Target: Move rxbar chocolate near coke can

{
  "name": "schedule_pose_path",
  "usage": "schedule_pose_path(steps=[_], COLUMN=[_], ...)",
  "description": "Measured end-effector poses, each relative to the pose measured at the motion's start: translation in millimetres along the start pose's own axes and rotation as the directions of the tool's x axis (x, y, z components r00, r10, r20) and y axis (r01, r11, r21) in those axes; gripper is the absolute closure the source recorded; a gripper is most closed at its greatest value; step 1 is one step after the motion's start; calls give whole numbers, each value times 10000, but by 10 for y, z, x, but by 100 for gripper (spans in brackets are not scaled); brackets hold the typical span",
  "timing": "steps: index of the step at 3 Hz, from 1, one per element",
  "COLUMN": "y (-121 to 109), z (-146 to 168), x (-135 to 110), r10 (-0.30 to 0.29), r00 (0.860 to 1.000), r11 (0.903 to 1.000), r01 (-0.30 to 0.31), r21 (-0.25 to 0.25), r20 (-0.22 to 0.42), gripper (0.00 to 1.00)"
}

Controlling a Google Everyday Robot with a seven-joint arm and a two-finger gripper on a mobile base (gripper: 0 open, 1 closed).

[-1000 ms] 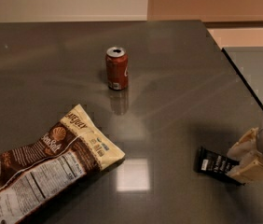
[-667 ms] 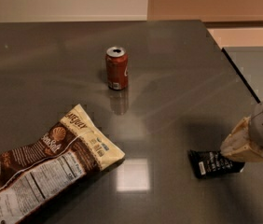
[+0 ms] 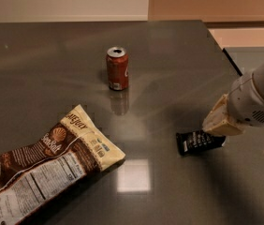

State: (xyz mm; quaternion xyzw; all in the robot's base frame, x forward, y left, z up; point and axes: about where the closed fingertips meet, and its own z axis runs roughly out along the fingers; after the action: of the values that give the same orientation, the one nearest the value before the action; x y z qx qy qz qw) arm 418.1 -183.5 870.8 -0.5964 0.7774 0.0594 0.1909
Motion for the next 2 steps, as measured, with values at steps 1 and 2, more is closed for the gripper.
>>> schedule_pose_path(steps=[1, 2], y=[-189, -392], z=[57, 141], x=[-198, -408], r10=[-289, -613], r00=[9993, 9964], r11=[9995, 9980], r01=[287, 603], r21=[110, 194], r20=[255, 581], gripper=[100, 100])
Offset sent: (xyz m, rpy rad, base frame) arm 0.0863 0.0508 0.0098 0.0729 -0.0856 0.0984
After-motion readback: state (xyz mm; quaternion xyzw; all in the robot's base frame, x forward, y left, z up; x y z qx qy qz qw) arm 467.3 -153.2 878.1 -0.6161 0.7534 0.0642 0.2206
